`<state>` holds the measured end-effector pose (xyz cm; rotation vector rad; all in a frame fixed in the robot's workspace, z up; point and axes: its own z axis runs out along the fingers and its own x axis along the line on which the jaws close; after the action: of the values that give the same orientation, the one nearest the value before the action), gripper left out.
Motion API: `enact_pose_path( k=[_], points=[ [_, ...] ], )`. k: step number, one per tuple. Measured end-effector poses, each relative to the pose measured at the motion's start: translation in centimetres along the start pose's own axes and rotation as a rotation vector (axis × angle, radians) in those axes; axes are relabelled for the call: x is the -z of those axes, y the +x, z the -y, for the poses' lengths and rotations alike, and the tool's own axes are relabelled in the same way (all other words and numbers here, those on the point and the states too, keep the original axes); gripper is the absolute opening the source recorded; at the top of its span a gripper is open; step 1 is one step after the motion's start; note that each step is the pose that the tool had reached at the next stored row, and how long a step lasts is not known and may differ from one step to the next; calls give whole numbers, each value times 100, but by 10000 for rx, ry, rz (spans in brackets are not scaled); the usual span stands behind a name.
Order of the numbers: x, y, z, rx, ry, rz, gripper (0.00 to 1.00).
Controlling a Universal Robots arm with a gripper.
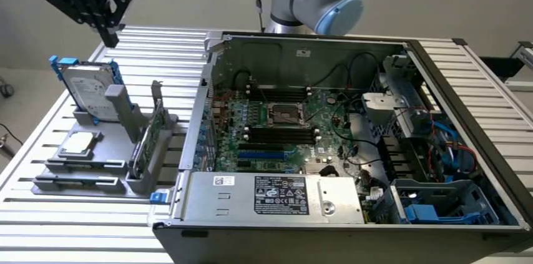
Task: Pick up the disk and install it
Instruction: 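Reach for the disk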
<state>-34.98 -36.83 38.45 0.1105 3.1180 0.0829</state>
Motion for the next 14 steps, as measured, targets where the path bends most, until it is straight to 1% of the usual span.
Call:
enact_pose_path(
  k=[14],
  points=[
    [-61,644,-73,0,-59,-4,11]
  ],
)
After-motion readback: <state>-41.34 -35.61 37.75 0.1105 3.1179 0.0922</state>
